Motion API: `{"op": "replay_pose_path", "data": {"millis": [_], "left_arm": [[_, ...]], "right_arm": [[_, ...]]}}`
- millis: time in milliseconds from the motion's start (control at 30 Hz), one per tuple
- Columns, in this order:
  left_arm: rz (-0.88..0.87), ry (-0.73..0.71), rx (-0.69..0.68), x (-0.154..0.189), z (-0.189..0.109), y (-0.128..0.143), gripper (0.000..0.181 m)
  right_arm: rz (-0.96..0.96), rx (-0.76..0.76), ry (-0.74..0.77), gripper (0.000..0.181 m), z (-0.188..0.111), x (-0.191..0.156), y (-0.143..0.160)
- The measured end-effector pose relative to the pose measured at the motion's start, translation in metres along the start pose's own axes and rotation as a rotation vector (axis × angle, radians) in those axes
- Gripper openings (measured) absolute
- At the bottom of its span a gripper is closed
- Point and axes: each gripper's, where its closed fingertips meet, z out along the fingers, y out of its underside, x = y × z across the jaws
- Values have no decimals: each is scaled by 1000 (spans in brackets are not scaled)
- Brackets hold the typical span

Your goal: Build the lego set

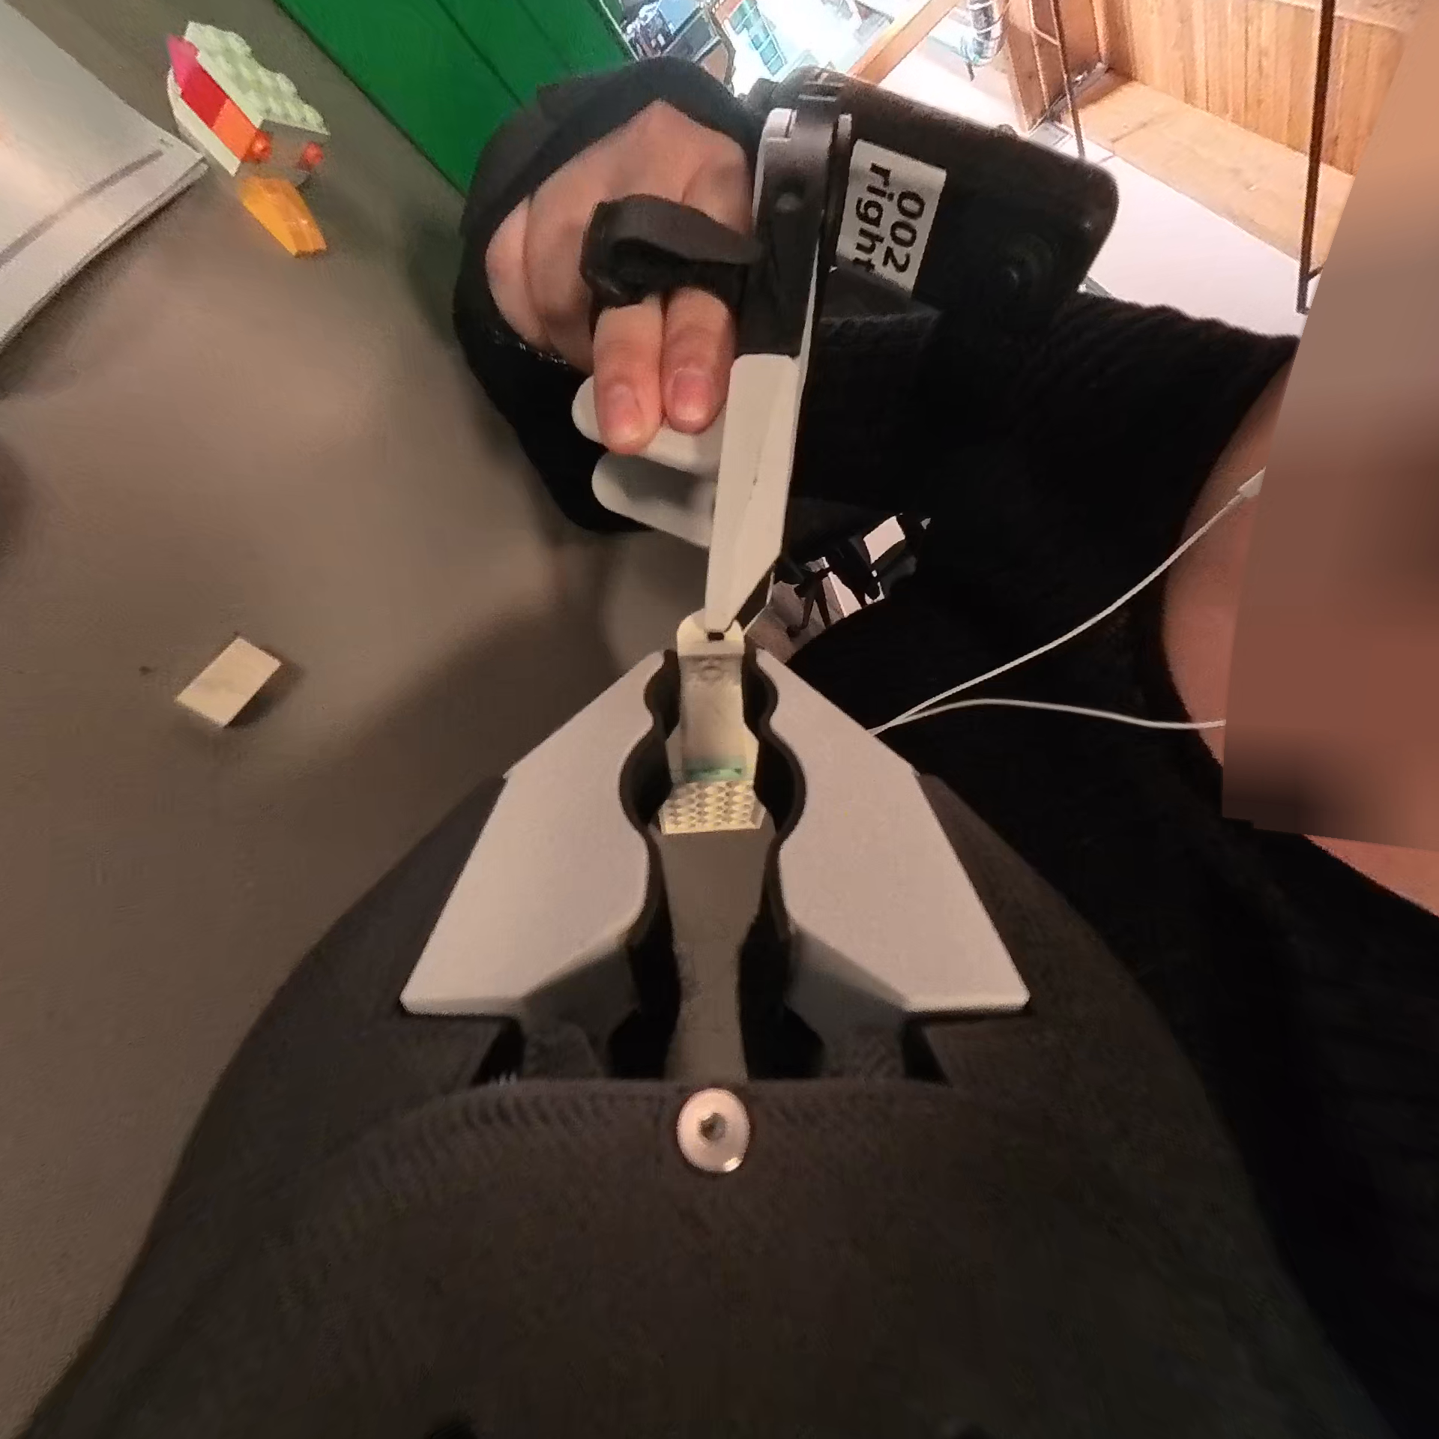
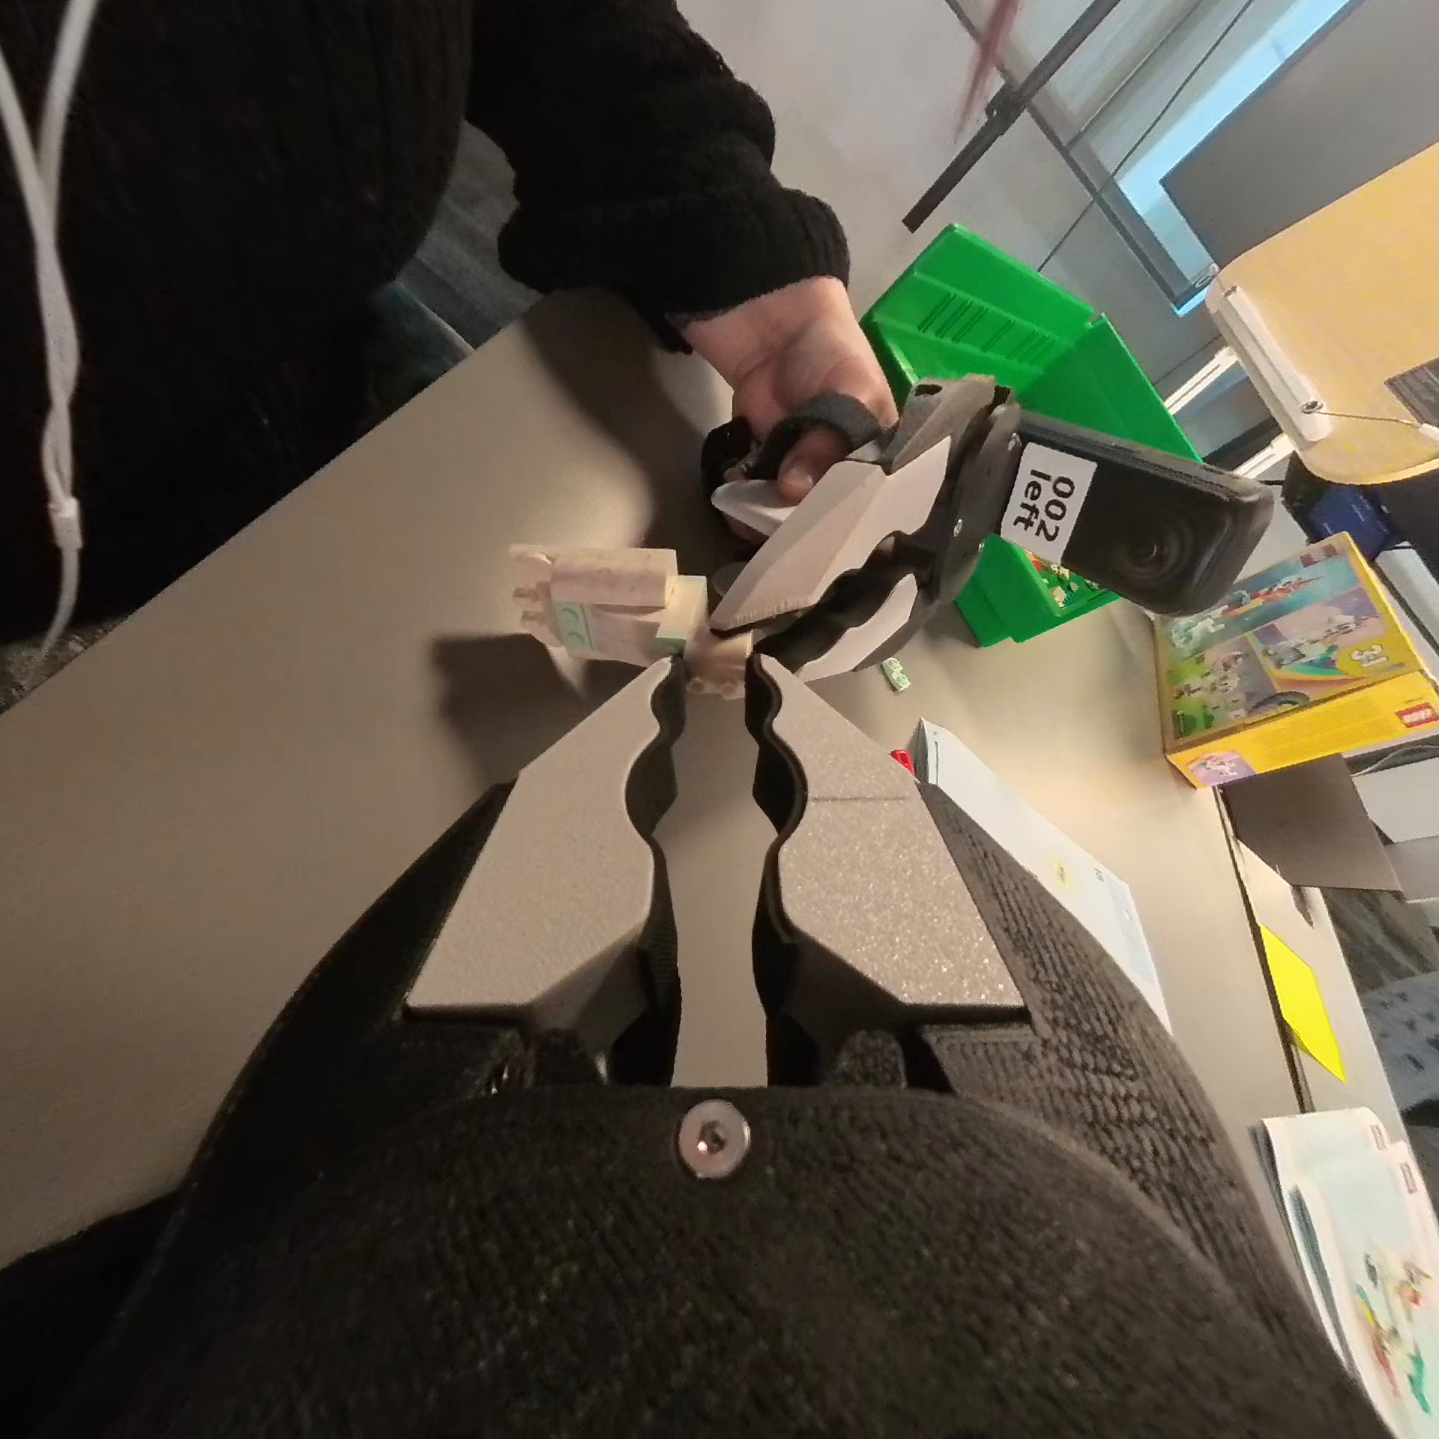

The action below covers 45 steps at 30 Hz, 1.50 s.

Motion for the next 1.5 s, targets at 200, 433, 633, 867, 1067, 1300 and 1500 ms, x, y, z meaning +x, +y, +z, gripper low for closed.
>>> {"op": "replay_pose_path", "data": {"millis": [200, 433, 633, 867, 1067, 1300, 1500], "left_arm": [[-21, 0, -8, -1, 0, 2, 15], [-12, -17, 83, -3, -27, -5, 14], [4, -41, 142, -8, -37, -16, 15], [7, -132, 227, -21, -48, -28, 15], [88, -174, 253, -22, -50, -33, 15], [184, -207, 258, -19, -48, -34, 15], [227, -203, 264, -16, -46, -36, 15]], "right_arm": [[13, 11, -4, 13, 1, -1, 1], [42, -26, 89, 13, -25, 22, 16], [146, -42, 76, 14, -18, 23, 31], [390, -60, 19, 14, -16, 27, 48], [518, -232, -69, 29, -5, 12, 74], [748, 34, -31, 31, -5, 42, 31], [756, -140, -49, 29, 10, 28, 53]]}}
